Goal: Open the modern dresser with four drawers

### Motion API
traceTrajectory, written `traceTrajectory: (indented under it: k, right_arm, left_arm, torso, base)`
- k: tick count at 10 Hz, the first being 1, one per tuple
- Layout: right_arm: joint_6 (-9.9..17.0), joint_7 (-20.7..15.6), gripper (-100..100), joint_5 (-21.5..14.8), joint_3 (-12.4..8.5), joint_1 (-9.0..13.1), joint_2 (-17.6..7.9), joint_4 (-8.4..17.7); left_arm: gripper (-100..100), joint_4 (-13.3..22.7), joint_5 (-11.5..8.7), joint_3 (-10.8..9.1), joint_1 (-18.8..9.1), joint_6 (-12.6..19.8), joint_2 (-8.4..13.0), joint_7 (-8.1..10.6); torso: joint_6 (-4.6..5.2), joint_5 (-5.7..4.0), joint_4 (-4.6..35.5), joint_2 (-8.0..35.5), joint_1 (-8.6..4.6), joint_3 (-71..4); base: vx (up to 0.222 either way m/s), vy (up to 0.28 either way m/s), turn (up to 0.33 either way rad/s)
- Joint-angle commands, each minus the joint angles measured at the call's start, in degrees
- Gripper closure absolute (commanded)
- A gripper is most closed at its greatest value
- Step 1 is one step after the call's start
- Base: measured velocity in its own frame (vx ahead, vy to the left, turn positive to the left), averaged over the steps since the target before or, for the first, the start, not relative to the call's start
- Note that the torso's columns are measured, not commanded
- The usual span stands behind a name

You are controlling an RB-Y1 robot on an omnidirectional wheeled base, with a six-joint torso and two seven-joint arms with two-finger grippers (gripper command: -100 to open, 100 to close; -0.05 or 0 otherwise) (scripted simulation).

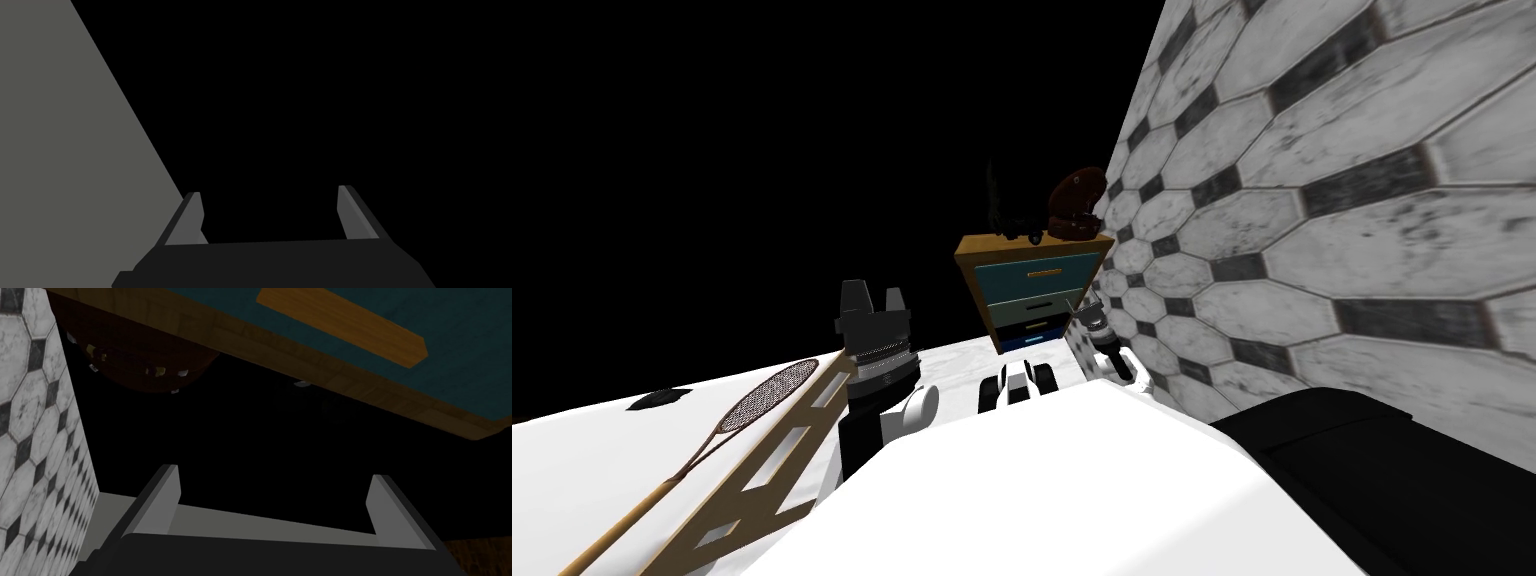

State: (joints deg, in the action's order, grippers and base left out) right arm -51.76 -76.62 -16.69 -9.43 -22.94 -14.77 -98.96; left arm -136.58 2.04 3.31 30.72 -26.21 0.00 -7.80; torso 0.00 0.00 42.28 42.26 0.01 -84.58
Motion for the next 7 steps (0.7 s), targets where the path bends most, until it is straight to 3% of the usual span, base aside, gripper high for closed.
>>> traceTrajectory:
  k: [1, 2, 4, 5, 7]
  right_arm:
    - [-0.6, -4.3, -100, -0.7, -0.2, 0.2, 0.1, 1.2]
    - [-1.5, -6.0, -100, -2.0, -0.9, 0.7, 0.0, 3.6]
    - [-1.5, -8.9, -100, -2.0, -0.9, 0.7, 0.0, 3.6]
    - [-2.3, -10.7, -100, -3.3, -1.6, 1.2, 0.0, 6.1]
    - [-2.3, -13.3, -100, -3.3, -1.6, 1.2, 0.0, 6.1]
  left_arm:
    - [0, 0.0, 0.0, 0.0, 0.0, 0.0, 0.0, 0.0]
    - [0, 0.0, 0.0, 0.0, 0.0, 0.0, 0.0, 0.0]
    - [0, 0.0, 0.0, 0.0, 0.0, 0.0, 0.0, 0.0]
    - [0, 0.0, 0.0, 0.0, 0.0, 0.0, 0.0, 0.0]
    - [0, 0.0, 0.0, 0.0, 0.0, 0.0, 0.0, 0.0]
  torso:
    - [0.0, 0.02, 0.0, 0.0, 0.02, 0.0]
    - [0.01, 0.0, 0.0, 0.0, -0.04, 0.0]
    - [0.01, 0.01, 0.0, 0.0, -0.01, 0.0]
    - [0.01, -0.01, 0.0, 0.0, -0.06, 0.0]
    - [0.01, 0.02, 0.0, 0.0, 0.03, 0.0]
  base:
    - [0.008, 0.021, -0.003]
    - [0.021, 0.04, 0.015]
    - [0.019, 0.025, 0.001]
    - [0.027, 0.044, 0.009]
    - [0.019, 0.032, 0.001]
